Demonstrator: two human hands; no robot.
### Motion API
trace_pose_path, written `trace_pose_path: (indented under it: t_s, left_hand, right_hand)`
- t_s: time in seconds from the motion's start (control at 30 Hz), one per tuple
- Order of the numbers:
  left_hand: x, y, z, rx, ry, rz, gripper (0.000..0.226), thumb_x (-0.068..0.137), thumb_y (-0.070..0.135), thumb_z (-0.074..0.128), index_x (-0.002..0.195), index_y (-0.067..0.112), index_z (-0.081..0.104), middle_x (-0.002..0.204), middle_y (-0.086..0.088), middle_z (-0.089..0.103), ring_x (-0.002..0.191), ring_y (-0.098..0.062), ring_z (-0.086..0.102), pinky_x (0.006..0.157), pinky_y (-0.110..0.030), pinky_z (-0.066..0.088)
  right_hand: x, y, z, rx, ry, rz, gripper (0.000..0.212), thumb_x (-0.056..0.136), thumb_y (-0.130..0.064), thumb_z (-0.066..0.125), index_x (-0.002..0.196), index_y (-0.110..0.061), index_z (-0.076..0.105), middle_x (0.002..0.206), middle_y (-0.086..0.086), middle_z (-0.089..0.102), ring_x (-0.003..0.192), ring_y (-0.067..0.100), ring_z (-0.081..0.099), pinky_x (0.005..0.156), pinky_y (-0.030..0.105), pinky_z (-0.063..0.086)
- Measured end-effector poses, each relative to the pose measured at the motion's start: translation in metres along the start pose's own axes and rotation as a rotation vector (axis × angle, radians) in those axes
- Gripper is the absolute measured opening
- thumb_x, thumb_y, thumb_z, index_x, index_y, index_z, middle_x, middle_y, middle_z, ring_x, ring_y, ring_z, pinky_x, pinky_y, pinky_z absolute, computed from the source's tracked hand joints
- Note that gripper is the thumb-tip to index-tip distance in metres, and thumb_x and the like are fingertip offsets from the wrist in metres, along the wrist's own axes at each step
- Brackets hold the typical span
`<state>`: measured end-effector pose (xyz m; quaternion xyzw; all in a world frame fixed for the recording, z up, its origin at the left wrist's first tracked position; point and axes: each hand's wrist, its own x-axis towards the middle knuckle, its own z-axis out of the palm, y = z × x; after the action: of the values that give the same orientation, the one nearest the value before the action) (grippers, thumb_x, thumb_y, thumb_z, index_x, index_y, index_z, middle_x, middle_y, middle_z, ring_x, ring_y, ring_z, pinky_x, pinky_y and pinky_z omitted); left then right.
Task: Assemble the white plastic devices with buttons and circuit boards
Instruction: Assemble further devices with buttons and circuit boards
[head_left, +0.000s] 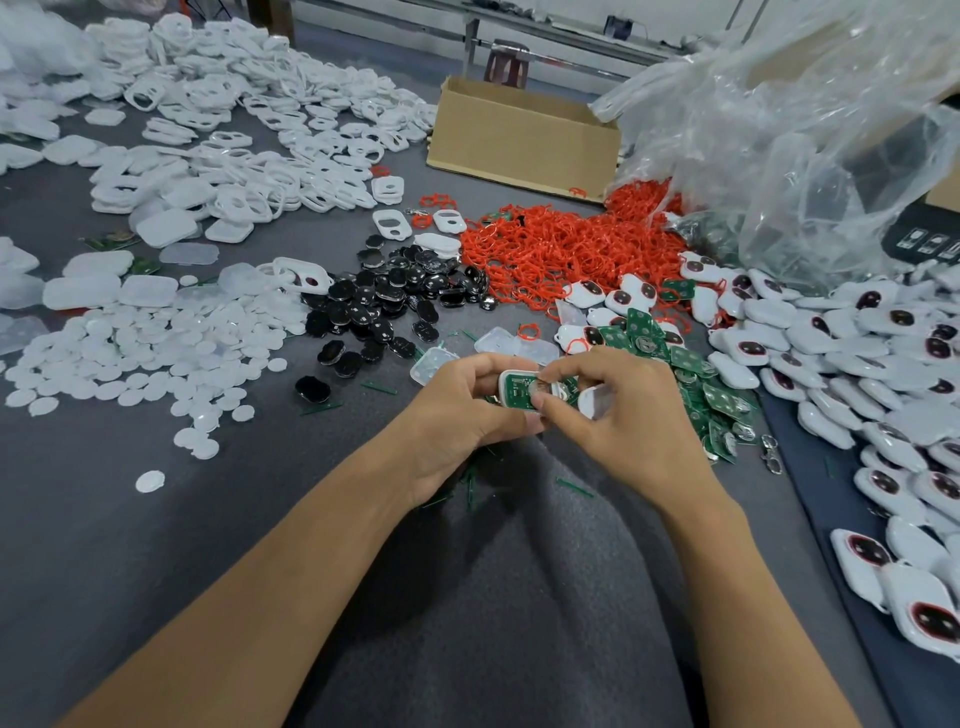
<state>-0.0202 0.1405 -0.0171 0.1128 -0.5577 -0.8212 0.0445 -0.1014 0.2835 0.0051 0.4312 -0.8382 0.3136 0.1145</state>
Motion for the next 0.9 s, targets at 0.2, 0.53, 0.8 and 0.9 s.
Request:
trace_pose_path:
  t_s: [0.2,0.53,0.8,0.9]
  left_hand:
    - [0.002,0.003,0.002,-0.117,0.023,-0.033,0.027,0.091,-0.007,0.054,0.117,-0.006,0.058,0.099,-0.013,0.069,0.084,-0.017,0.070,0.079,-0.028,0.059]
    - [0.004,0.006,0.004,-0.141,0.105,-0.073,0.023,0.092,-0.013,0.047,0.110,-0.005,0.057,0.103,-0.018,0.067,0.092,-0.030,0.069,0.073,-0.028,0.060]
    - [0.003,0.005,0.004,-0.147,0.100,-0.082,0.022,0.092,-0.013,0.047,0.108,-0.003,0.058,0.105,-0.018,0.067,0.088,-0.028,0.070,0.071,-0.025,0.060]
    - [0.003,0.004,0.003,-0.137,0.095,-0.083,0.026,0.090,-0.015,0.049,0.113,-0.005,0.057,0.110,-0.020,0.066,0.096,-0.031,0.069,0.074,-0.027,0.060]
  right_hand:
    - [0.000,-0.001,-0.002,0.099,0.018,0.058,0.020,0.077,-0.035,0.077,0.090,-0.021,0.073,0.070,-0.021,0.060,0.066,0.000,0.052,0.067,0.015,0.040]
    - [0.001,0.013,-0.006,0.455,0.086,0.467,0.061,0.061,-0.065,0.068,0.043,-0.012,0.043,0.041,0.001,0.038,0.042,0.013,0.031,0.046,0.023,0.023]
    - [0.003,0.014,-0.004,0.606,0.067,0.538,0.066,0.080,-0.060,0.051,0.062,0.003,0.059,0.052,0.011,0.059,0.037,0.010,0.035,0.040,0.018,0.026]
    - [0.004,0.014,-0.005,0.652,0.079,0.551,0.049,0.101,-0.039,0.034,0.087,-0.008,0.069,0.073,0.008,0.066,0.050,0.009,0.046,0.046,0.015,0.036]
